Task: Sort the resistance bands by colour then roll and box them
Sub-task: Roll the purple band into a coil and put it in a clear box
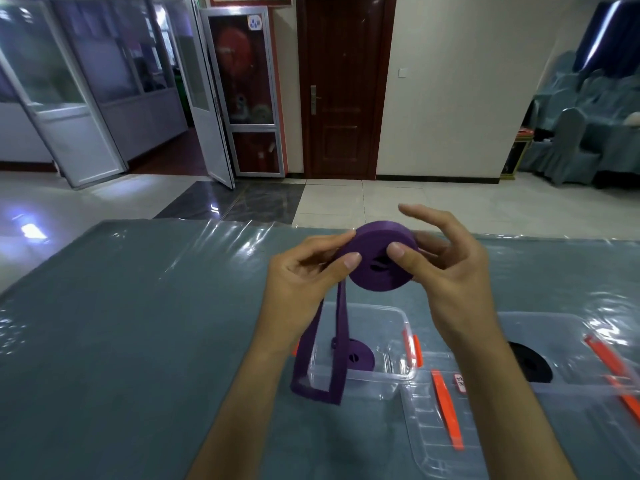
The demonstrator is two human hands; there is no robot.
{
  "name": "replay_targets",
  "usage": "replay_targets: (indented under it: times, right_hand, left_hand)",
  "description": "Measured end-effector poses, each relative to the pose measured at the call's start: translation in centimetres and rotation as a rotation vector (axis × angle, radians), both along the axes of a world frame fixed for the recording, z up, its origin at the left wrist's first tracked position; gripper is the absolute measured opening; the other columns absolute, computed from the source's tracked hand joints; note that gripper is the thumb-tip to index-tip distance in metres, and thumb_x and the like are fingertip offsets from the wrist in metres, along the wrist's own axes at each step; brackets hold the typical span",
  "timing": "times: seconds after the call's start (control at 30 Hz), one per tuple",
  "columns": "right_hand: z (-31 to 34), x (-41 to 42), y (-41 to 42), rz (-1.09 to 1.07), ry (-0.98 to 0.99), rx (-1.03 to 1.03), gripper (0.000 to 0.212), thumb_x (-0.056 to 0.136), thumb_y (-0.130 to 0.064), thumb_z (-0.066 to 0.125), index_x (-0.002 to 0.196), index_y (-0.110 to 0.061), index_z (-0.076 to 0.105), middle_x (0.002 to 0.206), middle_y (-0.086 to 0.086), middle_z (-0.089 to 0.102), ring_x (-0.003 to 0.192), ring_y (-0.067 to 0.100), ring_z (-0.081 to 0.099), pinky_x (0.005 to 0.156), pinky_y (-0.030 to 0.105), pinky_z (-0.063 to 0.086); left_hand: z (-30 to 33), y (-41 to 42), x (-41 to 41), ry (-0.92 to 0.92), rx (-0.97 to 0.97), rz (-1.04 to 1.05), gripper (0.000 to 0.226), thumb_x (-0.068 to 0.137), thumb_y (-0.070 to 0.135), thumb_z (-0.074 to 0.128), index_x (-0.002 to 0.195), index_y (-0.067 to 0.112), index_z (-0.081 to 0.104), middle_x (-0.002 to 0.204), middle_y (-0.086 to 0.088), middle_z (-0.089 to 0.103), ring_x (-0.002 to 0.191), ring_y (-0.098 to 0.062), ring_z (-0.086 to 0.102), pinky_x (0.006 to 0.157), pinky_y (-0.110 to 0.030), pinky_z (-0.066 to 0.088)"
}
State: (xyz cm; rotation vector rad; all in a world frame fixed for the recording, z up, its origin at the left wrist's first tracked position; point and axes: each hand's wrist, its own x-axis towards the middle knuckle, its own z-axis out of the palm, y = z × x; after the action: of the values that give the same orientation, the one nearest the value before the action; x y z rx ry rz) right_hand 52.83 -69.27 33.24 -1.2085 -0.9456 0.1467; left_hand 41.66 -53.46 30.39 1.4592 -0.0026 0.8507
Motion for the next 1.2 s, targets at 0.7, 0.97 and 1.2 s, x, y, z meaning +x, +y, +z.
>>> replay_targets:
  times: [0.7, 0.97, 1.2]
  right_hand:
    - [-1.4, -0.3, -0.3, 0.080, 0.081, -0.018, 0.035, 0.088, -0.018, 0.079, 0.118, -0.030, 0.067, 0.108, 0.008, 0.080, 0.096, 0.029, 0.079, 0.076, 0.029, 0.065]
    - [-2.2, 0.1, -0.5, 0.112, 0.211, -0.137, 0.047, 0.076, -0.024, 0.088, 0.111, -0.022, 0.057, 0.101, 0.012, 0.081, 0.087, 0.032, 0.080, 0.069, 0.031, 0.064]
    - [-3.0, -0.4, -0.1, 0.059, 0.211, 0.006, 0.044, 0.081, -0.015, 0.083, 0.120, -0.026, 0.065, 0.112, 0.007, 0.080, 0.101, 0.030, 0.078, 0.077, 0.032, 0.065]
  left_hand:
    - [0.0, -0.5, 0.1, 0.047, -0.046, 0.004, 0.030, 0.090, 0.019, 0.081, 0.120, 0.020, 0.078, 0.115, -0.007, 0.079, 0.110, -0.023, 0.076, 0.090, -0.025, 0.060]
    - [-0.7, -0.1, 0.1, 0.075, -0.027, 0.147, 0.028, 0.077, 0.027, 0.093, 0.103, 0.027, 0.081, 0.104, -0.003, 0.082, 0.100, -0.021, 0.079, 0.084, -0.023, 0.061]
    - [-0.9, 0.4, -0.1, 0.102, -0.018, -0.038, 0.038, 0.084, 0.025, 0.088, 0.121, 0.031, 0.079, 0.116, -0.003, 0.080, 0.108, -0.020, 0.077, 0.088, -0.023, 0.061]
